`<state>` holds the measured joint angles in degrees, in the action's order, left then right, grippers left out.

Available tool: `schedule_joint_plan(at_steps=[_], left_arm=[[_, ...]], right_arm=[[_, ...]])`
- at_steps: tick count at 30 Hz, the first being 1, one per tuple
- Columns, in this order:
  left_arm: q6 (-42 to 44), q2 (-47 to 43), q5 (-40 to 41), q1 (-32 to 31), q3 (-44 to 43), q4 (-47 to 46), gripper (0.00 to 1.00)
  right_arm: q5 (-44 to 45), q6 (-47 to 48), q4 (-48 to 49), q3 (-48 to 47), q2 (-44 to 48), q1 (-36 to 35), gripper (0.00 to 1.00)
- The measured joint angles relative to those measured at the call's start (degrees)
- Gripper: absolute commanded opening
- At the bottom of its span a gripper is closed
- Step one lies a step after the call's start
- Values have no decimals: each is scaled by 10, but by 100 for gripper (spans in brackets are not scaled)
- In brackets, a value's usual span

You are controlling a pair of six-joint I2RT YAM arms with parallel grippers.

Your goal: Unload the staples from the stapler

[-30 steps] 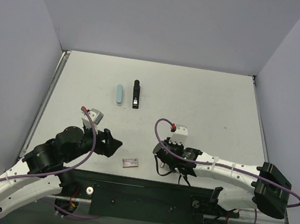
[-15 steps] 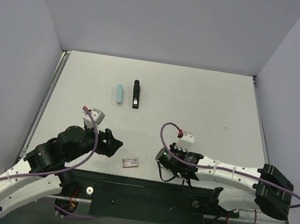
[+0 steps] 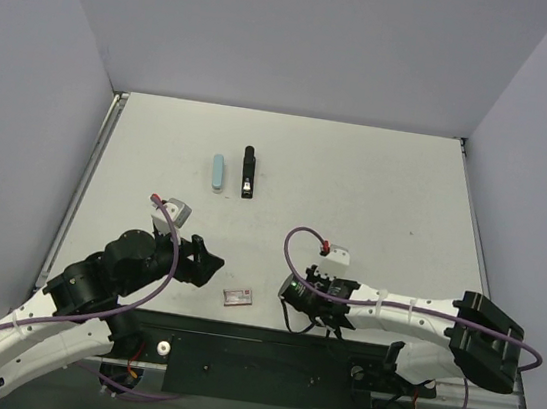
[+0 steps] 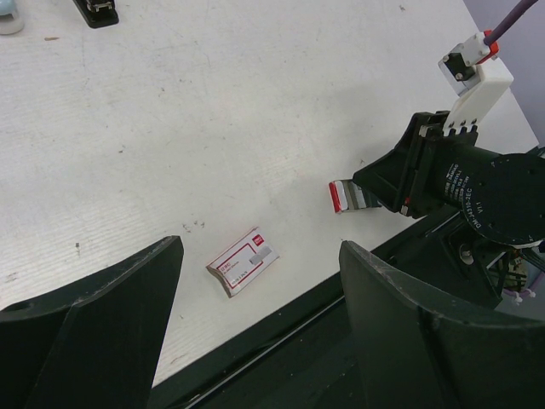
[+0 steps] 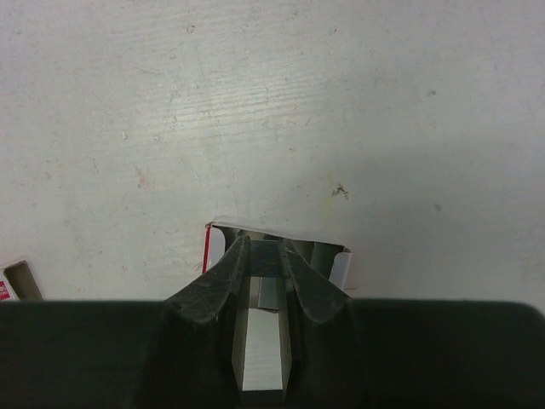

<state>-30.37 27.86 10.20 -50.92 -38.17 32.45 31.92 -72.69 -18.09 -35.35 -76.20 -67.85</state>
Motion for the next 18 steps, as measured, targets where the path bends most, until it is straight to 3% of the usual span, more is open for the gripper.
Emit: schedule_joint_plan(at_steps=[18], left_arm=[[0,-1,-4,0,0,0,85]], right_arm=[[-5,-26,0,-10,-28,-7,3]])
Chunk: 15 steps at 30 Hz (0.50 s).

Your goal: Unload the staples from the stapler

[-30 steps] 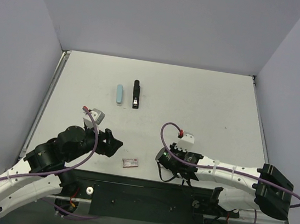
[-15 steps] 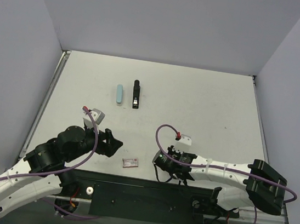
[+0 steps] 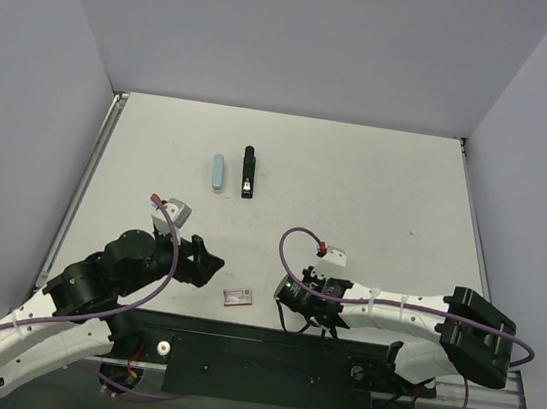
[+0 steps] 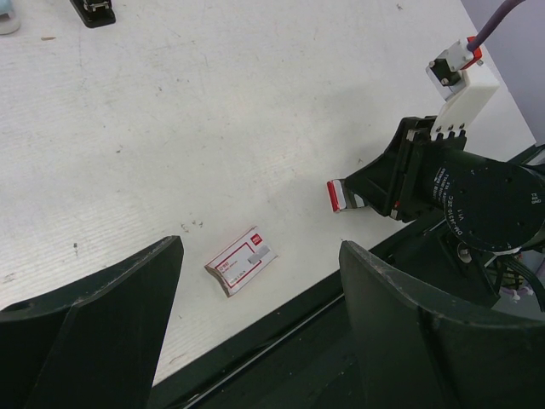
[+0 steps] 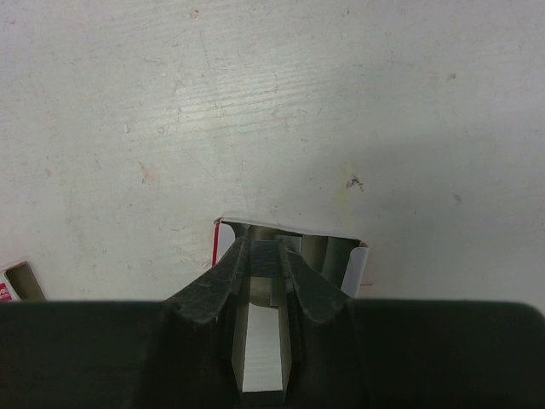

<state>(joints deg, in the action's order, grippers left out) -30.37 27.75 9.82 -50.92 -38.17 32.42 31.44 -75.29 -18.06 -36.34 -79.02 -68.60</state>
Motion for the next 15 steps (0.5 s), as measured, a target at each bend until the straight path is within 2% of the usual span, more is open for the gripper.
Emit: schedule_joint_plan(at_steps=[15], left_arm=[[0,-3,0,0,0,0,85]], right_arm=[[-2,-12,0,-5,-8,-8,3]])
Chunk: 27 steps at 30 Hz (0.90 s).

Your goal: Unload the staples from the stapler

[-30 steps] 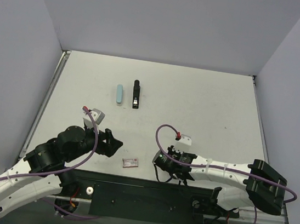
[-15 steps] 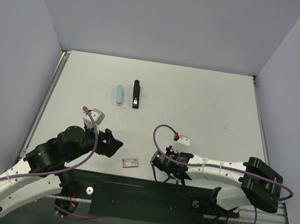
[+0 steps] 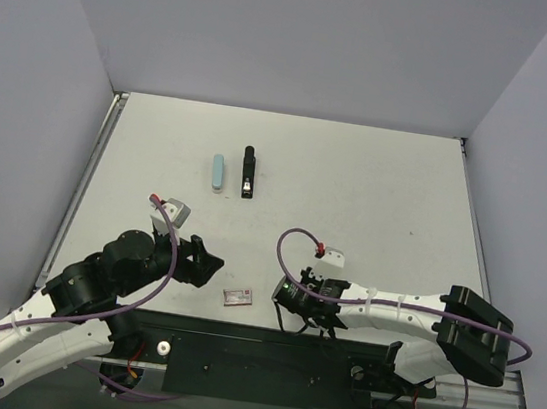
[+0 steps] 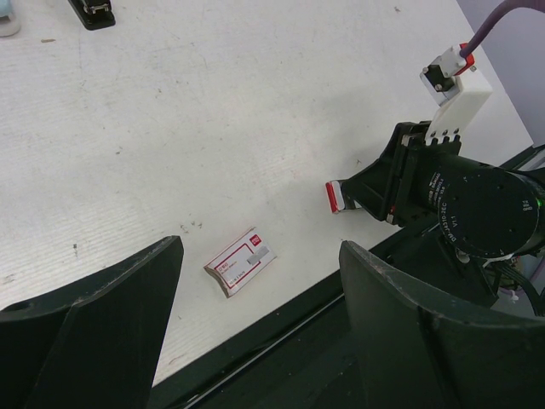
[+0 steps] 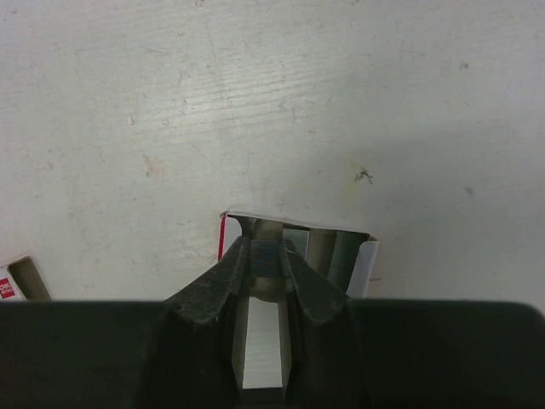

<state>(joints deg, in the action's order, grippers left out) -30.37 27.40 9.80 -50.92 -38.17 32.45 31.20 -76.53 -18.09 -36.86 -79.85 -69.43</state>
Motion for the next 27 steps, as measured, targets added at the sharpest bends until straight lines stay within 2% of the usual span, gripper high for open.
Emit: schedule_joint_plan(at_steps=[10,27], left_arm=[[0,-2,0,0,0,0,85],[0,-2,-2,0,0,0,85]], right_arm=[[-1,-6,-7,-3,-5,-5,4],[0,-17,-21,-17,-24,-8,13]])
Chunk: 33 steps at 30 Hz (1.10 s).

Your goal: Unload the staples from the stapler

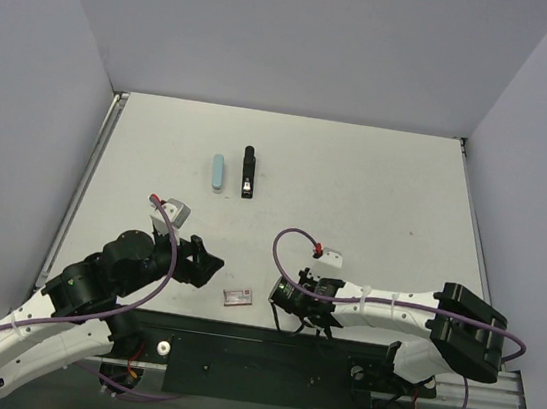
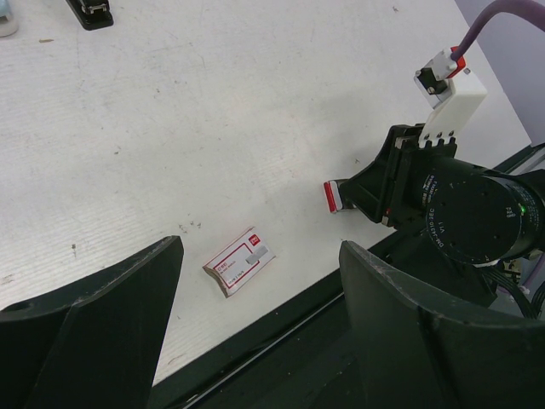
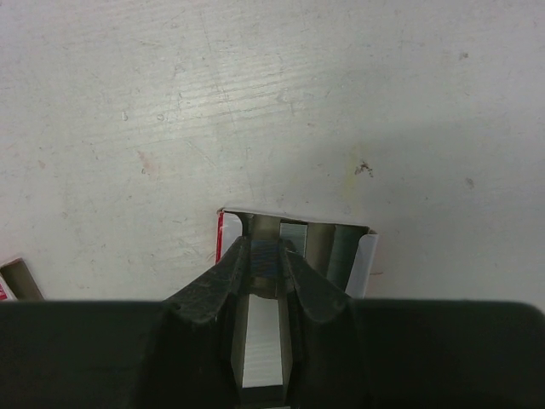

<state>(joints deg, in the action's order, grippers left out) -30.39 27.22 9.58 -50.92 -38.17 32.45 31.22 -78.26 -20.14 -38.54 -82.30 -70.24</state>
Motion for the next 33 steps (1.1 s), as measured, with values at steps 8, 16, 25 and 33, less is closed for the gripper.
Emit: schedule_joint_plan(at_steps=[8,16,25,33], left_arm=[[0,0,0,0,0,0,85],[0,3,0,0,0,0,85],[0,3,0,0,0,0,85],[0,3,0,0,0,0,85]], right_arm=[[0,-3,-6,-2,-1,0,20],[0,-3,-10,-7,-1,0,23],[4,-3,-14,-9,1,-4,22],[19,-7,-25,-9,24,-7,17]])
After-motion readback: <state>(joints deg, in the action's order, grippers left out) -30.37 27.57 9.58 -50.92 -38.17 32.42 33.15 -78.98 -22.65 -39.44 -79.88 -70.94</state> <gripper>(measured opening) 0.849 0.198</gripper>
